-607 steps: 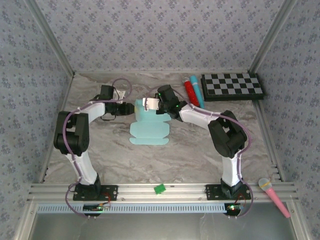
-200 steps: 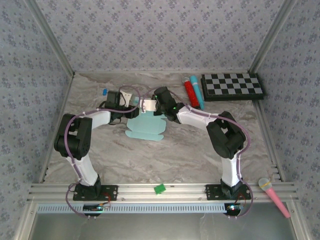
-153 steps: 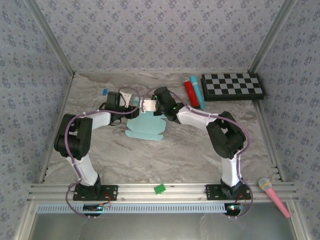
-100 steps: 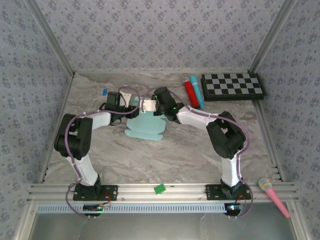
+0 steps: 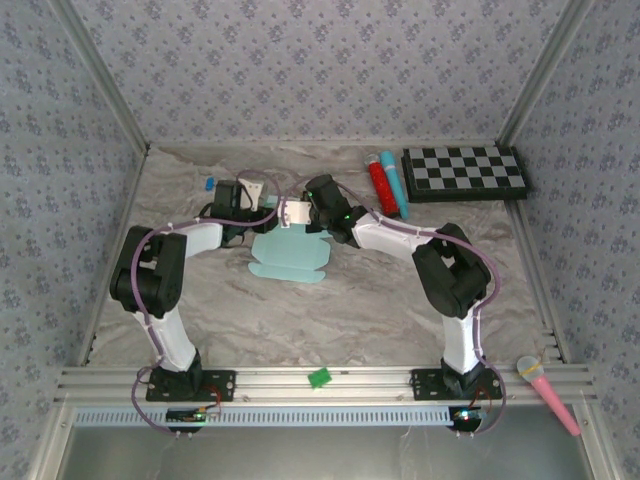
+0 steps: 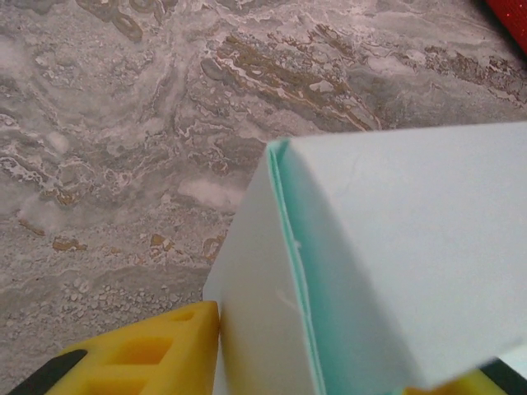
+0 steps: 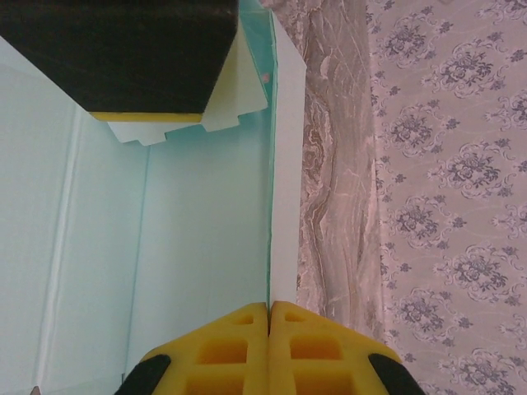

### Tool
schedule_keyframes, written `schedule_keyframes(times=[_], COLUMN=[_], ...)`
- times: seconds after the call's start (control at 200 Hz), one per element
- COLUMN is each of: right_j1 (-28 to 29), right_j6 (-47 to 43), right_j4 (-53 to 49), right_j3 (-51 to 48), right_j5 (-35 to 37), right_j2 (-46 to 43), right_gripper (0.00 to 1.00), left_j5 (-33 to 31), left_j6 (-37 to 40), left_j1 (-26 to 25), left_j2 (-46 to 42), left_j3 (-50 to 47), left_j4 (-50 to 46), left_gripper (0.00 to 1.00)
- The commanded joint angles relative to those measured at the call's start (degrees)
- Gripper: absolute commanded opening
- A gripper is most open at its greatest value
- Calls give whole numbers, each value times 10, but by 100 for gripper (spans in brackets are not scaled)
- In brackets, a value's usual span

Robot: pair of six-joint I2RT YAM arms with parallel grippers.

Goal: Fold the paper box

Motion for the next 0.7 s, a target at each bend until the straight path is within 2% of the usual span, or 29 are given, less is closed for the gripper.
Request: schedule_keyframes(times=[0.0,0.39,0.535,0.7], right_j1=[10,10,11,13], right_j6=[7,7,7,12], right_j4=[-63,-57,-56,-55], right_j3=[5,12,13,12], right_j5=[-23,-11,-6,-6], right_j2=[10,17,19,16], right_gripper=[0,0,0,0], left_j5=[-19,-40,-48,-50], left_j6=[-9,-4,-8,3], left_j1=[-3,-5,-6,-11], left_j2=[10,-5,-4,-3], left_j3=[23,-12,-17,-13], left_j4=[26,16,19,13], left_gripper=[38,34,29,15])
